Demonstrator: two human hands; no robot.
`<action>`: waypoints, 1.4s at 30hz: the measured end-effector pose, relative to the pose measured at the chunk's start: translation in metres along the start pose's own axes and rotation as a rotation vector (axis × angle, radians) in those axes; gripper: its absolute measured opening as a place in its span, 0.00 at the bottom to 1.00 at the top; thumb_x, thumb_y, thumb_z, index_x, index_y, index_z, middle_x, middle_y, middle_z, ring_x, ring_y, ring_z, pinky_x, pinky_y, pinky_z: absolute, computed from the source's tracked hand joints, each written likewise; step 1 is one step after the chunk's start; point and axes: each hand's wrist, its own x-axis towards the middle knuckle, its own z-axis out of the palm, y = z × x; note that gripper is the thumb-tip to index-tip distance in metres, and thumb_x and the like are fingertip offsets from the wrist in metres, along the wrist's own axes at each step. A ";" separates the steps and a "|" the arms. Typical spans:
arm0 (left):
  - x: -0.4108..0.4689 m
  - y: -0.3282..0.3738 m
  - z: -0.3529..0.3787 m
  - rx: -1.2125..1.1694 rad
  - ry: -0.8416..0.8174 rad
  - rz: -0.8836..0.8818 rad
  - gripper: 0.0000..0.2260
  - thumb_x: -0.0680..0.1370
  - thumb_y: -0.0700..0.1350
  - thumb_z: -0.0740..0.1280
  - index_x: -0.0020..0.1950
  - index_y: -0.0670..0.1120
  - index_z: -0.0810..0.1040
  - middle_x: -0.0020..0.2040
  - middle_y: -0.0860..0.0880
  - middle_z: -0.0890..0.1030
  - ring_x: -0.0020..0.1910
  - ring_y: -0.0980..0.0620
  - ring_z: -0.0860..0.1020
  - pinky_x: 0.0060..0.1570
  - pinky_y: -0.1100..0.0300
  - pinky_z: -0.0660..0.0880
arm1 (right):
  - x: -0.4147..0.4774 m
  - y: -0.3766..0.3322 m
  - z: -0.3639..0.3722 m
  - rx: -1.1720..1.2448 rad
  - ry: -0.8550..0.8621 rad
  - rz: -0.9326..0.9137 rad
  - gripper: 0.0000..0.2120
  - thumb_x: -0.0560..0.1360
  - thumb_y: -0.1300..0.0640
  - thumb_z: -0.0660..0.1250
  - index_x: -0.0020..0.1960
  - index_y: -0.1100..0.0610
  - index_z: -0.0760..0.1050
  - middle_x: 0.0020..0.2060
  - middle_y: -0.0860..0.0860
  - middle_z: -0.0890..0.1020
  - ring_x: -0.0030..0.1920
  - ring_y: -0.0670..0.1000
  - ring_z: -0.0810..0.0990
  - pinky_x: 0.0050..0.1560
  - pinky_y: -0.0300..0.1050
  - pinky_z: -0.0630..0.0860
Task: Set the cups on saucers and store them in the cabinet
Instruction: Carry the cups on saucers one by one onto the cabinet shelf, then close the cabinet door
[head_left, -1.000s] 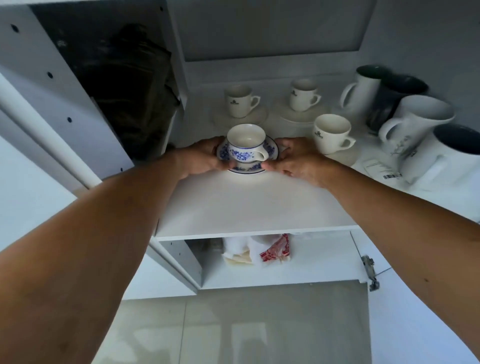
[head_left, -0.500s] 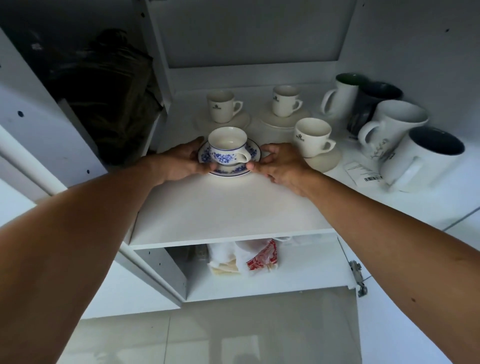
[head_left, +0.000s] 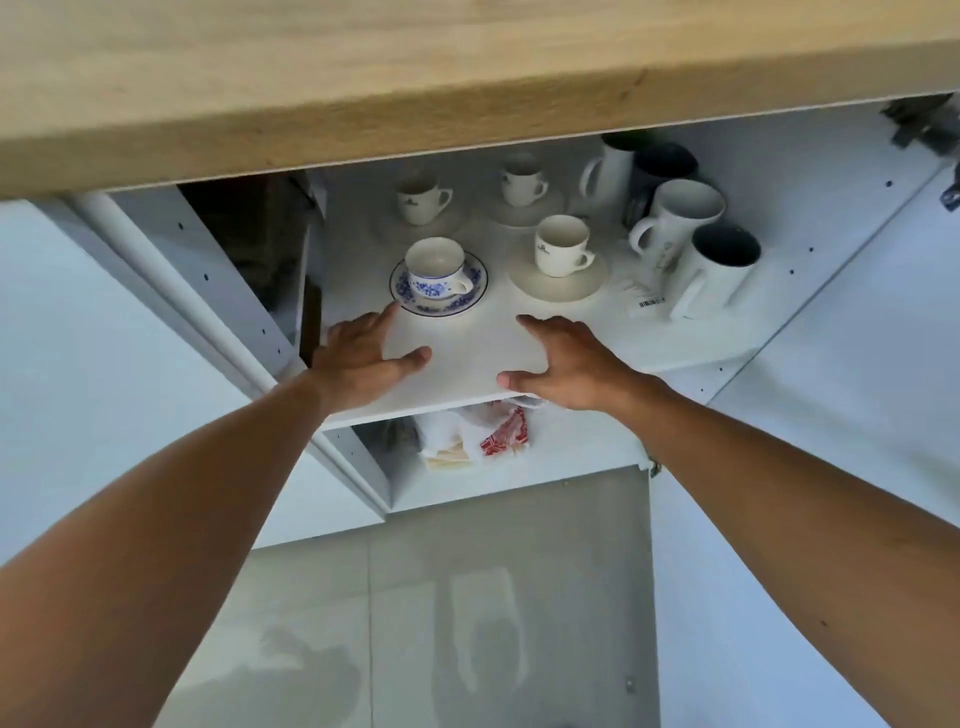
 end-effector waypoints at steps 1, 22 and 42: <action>-0.013 0.002 -0.004 0.046 -0.013 0.029 0.44 0.71 0.76 0.53 0.80 0.57 0.45 0.82 0.49 0.52 0.80 0.43 0.49 0.77 0.44 0.52 | -0.016 -0.005 -0.004 -0.066 -0.014 0.017 0.45 0.73 0.33 0.67 0.81 0.51 0.53 0.77 0.55 0.62 0.77 0.58 0.58 0.73 0.57 0.63; -0.295 0.101 -0.115 0.101 0.034 0.140 0.43 0.70 0.76 0.45 0.81 0.58 0.46 0.82 0.47 0.46 0.80 0.41 0.40 0.76 0.39 0.47 | -0.333 -0.114 -0.128 -0.224 0.015 0.208 0.48 0.68 0.20 0.44 0.81 0.45 0.45 0.81 0.52 0.45 0.80 0.57 0.38 0.76 0.64 0.42; -0.479 0.240 -0.032 -0.175 -0.371 0.298 0.42 0.72 0.75 0.53 0.81 0.56 0.50 0.82 0.51 0.53 0.81 0.47 0.49 0.77 0.43 0.50 | -0.607 -0.011 -0.124 0.460 0.008 0.525 0.32 0.79 0.36 0.54 0.78 0.51 0.62 0.77 0.48 0.64 0.78 0.48 0.59 0.74 0.44 0.57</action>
